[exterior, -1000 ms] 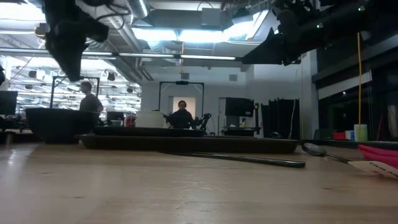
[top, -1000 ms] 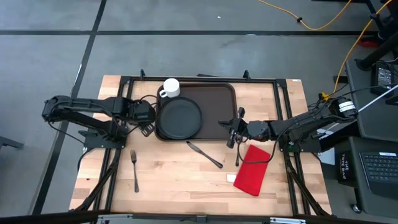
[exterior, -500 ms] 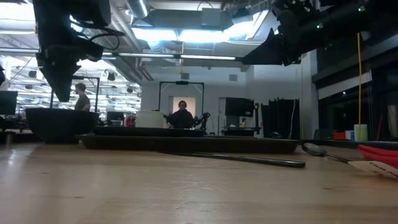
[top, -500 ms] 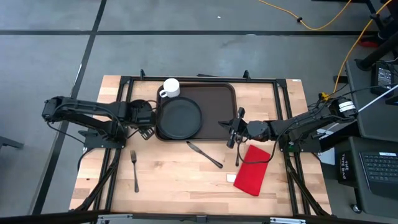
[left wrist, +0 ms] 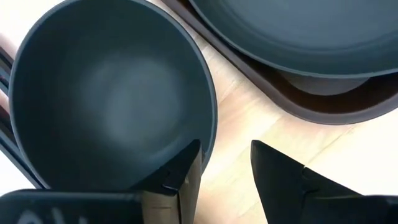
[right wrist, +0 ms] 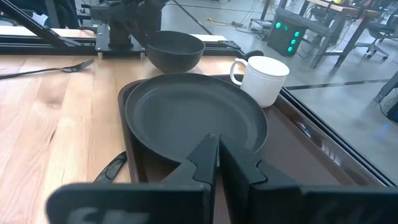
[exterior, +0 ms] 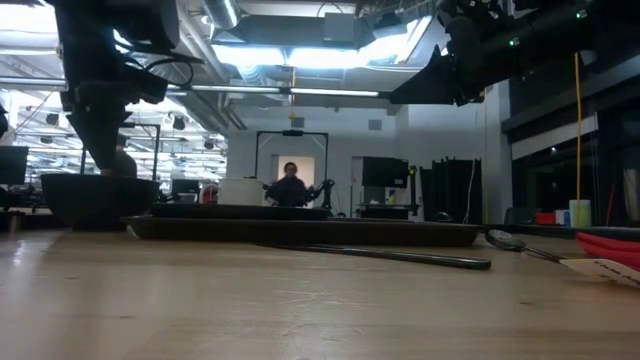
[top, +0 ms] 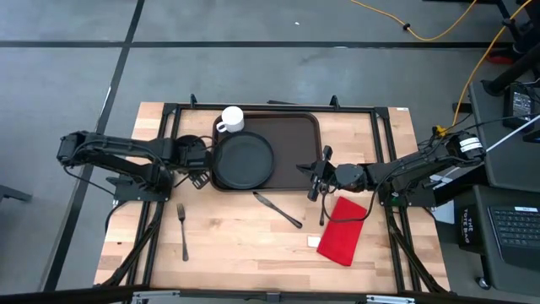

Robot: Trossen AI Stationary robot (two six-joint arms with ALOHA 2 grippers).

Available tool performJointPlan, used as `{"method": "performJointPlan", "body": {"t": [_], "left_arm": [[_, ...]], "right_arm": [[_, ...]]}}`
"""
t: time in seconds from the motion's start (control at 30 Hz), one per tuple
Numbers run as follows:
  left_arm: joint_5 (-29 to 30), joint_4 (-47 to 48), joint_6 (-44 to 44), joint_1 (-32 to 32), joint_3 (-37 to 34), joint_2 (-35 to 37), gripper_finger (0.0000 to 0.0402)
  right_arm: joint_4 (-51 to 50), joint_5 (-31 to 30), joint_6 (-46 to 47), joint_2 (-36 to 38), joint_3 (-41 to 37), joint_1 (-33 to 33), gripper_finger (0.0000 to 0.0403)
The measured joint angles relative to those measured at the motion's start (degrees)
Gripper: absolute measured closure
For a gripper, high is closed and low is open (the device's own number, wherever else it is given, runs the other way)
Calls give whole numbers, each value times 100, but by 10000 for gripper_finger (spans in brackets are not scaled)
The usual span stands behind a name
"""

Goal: Set up tray
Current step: Put the black bowl on top of the black plate on the brown serving tray

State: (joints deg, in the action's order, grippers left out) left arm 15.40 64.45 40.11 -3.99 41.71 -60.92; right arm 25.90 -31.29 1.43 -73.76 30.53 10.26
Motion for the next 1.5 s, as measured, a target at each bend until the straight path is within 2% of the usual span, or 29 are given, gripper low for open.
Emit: {"method": "performJointPlan", "body": {"t": [0.5, 0.77, 0.97, 1.2, 1.5], "left_arm": [[-2, -43, -406, -74, 0, -876, 274], [2, -199, -917, -78, 0, -1215, 280], [6, -471, -1291, -77, 0, -1218, 315], [-20, -449, -1409, -77, 0, -1218, 391], [157, -245, -1436, -78, 179, -1136, 397]], "right_arm": [[1, 0, 0, 0, 1, 0, 379], [1, 0, 0, 0, -1, 0, 379], [1, 0, 1, 0, 0, 0, 379], [1, 0, 0, 0, 0, 0, 379], [1, -1, 0, 0, 0, 0, 379]]}}
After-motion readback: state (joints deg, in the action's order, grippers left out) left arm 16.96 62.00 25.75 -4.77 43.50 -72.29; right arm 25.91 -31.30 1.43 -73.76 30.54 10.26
